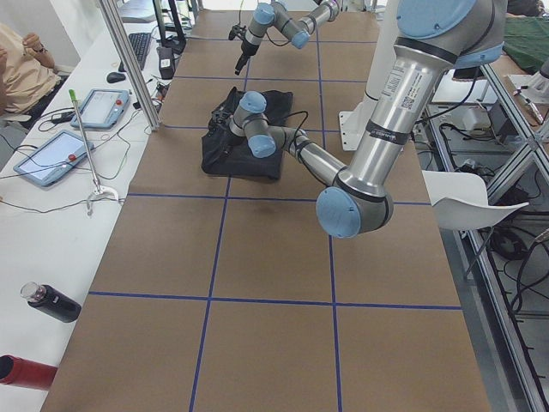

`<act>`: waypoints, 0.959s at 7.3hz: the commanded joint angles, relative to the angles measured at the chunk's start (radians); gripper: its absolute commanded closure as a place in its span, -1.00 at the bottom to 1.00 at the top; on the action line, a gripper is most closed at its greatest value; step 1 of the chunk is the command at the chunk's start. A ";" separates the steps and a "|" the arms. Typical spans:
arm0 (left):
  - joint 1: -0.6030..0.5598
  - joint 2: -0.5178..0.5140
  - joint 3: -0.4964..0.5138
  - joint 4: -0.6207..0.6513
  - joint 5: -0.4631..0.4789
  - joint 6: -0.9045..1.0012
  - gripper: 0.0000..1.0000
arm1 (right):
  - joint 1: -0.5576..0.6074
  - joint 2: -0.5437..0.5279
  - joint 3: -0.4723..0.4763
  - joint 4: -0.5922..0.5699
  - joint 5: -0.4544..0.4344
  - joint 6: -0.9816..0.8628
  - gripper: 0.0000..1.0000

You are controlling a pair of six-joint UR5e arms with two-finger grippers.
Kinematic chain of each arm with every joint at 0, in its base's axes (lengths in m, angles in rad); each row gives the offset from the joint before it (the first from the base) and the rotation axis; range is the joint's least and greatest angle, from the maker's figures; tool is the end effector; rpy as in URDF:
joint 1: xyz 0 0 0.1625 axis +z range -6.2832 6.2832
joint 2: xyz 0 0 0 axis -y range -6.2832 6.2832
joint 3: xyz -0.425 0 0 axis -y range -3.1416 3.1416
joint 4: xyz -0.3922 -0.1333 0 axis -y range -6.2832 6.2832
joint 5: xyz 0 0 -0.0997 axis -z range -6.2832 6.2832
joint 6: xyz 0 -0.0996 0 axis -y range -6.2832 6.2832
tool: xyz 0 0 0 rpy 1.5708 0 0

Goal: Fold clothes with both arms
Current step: 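Release the hem near the collar and raise both grippers, then grasp the folded shirt's side edge with the left gripper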

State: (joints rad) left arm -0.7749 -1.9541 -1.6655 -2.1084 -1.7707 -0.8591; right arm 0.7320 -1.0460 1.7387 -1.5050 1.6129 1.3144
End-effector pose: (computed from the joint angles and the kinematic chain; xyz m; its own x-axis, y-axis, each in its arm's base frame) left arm 0.3798 -0.5308 0.3430 0.6543 0.2552 -0.7119 0.1820 0.8605 0.4758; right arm -0.4013 -0.5342 0.2835 0.6862 0.2759 0.6731 -0.4882 0.8606 0.1449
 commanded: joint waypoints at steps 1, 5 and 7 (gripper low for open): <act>0.028 0.131 -0.080 -0.074 -0.039 -0.012 -1.00 | -0.003 -0.002 0.010 0.002 0.002 -0.001 -1.00; 0.270 0.227 -0.065 -0.272 0.064 -0.253 -0.98 | -0.011 -0.011 0.013 0.029 -0.004 0.000 -1.00; 0.289 0.230 -0.063 -0.280 0.065 -0.282 -0.63 | -0.011 -0.011 0.013 0.029 -0.002 0.002 -1.00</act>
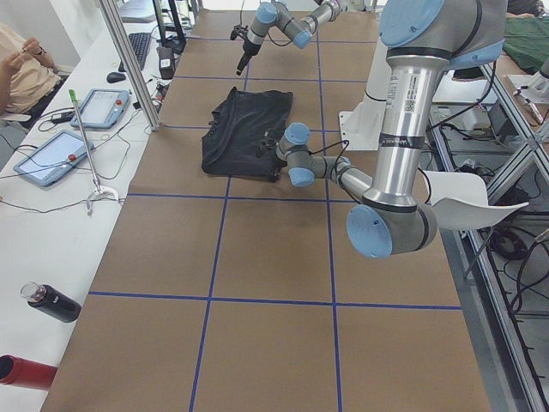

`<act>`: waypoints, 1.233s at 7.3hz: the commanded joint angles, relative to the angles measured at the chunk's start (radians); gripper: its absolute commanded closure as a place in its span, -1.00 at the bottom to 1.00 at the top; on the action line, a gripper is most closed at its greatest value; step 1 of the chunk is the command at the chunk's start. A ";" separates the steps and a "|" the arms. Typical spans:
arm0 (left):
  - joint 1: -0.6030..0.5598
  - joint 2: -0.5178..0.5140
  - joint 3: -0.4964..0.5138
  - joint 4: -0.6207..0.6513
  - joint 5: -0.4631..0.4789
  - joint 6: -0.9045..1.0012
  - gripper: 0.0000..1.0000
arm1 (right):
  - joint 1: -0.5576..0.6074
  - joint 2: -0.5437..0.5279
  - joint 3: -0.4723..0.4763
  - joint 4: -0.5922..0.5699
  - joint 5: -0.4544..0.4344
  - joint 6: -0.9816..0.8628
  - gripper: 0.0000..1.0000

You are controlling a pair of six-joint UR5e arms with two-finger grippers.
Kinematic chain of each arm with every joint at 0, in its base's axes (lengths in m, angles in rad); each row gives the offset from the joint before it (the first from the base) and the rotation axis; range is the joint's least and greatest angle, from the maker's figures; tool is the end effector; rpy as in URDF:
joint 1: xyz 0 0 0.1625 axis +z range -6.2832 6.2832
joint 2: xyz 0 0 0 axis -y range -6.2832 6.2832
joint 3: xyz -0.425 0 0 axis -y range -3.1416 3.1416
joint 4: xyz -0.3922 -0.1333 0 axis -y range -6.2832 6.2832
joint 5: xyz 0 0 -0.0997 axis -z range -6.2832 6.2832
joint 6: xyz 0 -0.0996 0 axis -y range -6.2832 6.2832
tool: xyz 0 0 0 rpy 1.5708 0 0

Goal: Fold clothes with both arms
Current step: 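Grasp the folded shirt's side edge with the left gripper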

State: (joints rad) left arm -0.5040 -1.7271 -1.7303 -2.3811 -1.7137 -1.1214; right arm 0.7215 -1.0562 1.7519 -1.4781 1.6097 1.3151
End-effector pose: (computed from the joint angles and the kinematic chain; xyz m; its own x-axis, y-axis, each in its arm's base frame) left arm 0.4423 -0.3800 0.4129 0.4980 0.2164 -0.8397 0.1655 0.9268 0.3370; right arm -0.4034 -0.5272 0.2805 0.6738 0.2562 0.6931 -0.4846 0.8613 0.1529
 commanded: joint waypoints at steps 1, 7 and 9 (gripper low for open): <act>0.018 0.003 0.002 -0.007 0.006 -0.020 -0.34 | -0.004 -0.001 0.003 0.002 -0.001 0.006 -1.00; -0.042 0.017 -0.003 -0.001 0.006 0.046 1.00 | -0.017 0.001 0.001 0.002 -0.005 0.012 -1.00; -0.187 0.009 0.062 -0.003 -0.003 0.257 1.00 | -0.030 0.002 -0.002 0.002 -0.005 0.012 -1.00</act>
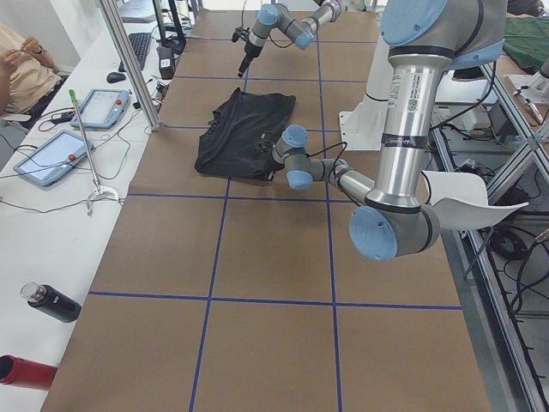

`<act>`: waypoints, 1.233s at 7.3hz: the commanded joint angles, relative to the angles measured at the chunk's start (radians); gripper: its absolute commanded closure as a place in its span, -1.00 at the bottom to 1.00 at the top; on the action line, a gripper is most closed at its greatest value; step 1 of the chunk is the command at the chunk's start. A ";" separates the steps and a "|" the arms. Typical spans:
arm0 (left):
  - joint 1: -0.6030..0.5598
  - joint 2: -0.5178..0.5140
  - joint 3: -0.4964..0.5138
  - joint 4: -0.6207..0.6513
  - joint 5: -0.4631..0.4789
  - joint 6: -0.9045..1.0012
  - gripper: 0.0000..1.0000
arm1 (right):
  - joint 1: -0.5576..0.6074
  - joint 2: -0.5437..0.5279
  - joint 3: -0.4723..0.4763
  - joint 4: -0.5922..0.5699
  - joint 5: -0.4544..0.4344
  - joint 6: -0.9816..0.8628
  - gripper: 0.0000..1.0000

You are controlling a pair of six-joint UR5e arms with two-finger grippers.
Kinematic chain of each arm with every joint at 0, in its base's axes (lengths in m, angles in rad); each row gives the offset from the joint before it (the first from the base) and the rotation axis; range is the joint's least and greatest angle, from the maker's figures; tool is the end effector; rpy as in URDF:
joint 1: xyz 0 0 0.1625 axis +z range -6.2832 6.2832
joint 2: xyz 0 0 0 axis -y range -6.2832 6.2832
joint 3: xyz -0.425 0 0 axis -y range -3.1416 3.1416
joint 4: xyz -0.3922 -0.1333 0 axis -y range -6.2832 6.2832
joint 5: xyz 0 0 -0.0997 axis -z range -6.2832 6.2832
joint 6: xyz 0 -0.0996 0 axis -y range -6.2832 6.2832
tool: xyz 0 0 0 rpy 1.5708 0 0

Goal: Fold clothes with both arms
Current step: 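Grasp the folded shirt's side edge with the left gripper, then fold the shirt side with the left gripper toward the far side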

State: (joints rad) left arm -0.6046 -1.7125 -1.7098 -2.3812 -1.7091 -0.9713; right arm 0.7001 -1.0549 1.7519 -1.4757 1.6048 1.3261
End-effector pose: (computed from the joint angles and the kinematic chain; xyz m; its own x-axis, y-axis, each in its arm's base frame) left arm 0.4013 -0.4226 0.4317 0.5744 0.2824 -0.7683 0.1675 0.8782 0.4480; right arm -0.4144 -0.5190 0.2794 0.6727 0.2501 0.6964 -0.4767 0.8663 0.1493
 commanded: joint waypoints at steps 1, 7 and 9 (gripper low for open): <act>-0.168 -0.033 0.105 -0.001 -0.007 0.176 1.00 | -0.010 0.001 0.000 0.000 -0.002 0.002 -1.00; -0.405 -0.573 0.780 -0.019 -0.001 0.399 0.66 | -0.033 0.012 0.000 0.002 -0.003 0.002 -1.00; -0.437 -0.527 0.768 -0.125 -0.010 0.463 -1.00 | -0.048 0.018 -0.018 0.044 -0.006 0.001 -1.00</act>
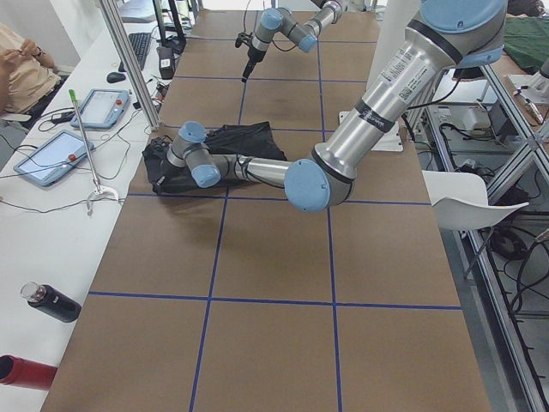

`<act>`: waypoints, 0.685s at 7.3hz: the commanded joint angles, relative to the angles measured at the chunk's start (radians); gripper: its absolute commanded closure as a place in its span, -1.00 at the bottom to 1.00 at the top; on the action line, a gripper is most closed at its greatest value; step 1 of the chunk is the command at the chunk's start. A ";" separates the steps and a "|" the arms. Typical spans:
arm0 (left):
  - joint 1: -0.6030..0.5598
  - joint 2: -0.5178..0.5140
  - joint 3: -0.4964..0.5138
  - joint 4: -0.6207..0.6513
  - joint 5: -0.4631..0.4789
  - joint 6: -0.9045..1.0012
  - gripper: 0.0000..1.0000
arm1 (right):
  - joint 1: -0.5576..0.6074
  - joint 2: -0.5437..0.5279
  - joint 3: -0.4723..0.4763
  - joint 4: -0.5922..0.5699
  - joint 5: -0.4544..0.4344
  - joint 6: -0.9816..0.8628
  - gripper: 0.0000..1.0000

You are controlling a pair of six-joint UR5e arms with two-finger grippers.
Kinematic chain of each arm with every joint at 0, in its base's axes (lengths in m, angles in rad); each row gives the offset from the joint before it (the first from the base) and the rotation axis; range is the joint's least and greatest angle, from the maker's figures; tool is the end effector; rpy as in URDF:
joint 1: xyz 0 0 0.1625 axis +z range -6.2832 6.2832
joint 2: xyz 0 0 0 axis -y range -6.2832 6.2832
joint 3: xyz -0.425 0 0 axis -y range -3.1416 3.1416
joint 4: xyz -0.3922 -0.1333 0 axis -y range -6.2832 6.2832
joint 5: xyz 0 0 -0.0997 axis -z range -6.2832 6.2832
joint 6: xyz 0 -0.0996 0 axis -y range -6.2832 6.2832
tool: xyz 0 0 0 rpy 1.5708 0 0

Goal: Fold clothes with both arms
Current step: 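Fold the shirt side with the left gripper toward the far side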

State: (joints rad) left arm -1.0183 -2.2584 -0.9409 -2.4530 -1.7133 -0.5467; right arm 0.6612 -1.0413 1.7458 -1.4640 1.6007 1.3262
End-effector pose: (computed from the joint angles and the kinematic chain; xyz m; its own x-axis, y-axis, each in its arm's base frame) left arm 0.3183 -0.7433 0.4460 0.8293 0.2661 -0.4914 0.1423 0.7497 0.6463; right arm -0.4364 -0.5047 0.2715 0.6718 0.2160 0.7086 -0.4473 0.8807 0.1556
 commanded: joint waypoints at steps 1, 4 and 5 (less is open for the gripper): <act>-0.049 0.051 -0.039 -0.054 -0.066 0.041 -1.00 | -0.012 0.033 -0.073 0.110 -0.007 0.026 -1.00; -0.088 0.164 -0.168 -0.060 -0.163 0.087 -1.00 | -0.063 0.294 -0.360 0.142 -0.076 0.180 -0.98; -0.088 0.166 -0.170 -0.060 -0.163 0.085 -1.00 | -0.080 0.341 -0.411 0.143 -0.085 0.236 -0.95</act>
State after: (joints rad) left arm -1.1038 -2.1087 -1.0911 -2.5119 -1.8704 -0.4613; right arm 0.6028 -0.7699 1.4069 -1.3246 1.5360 1.4938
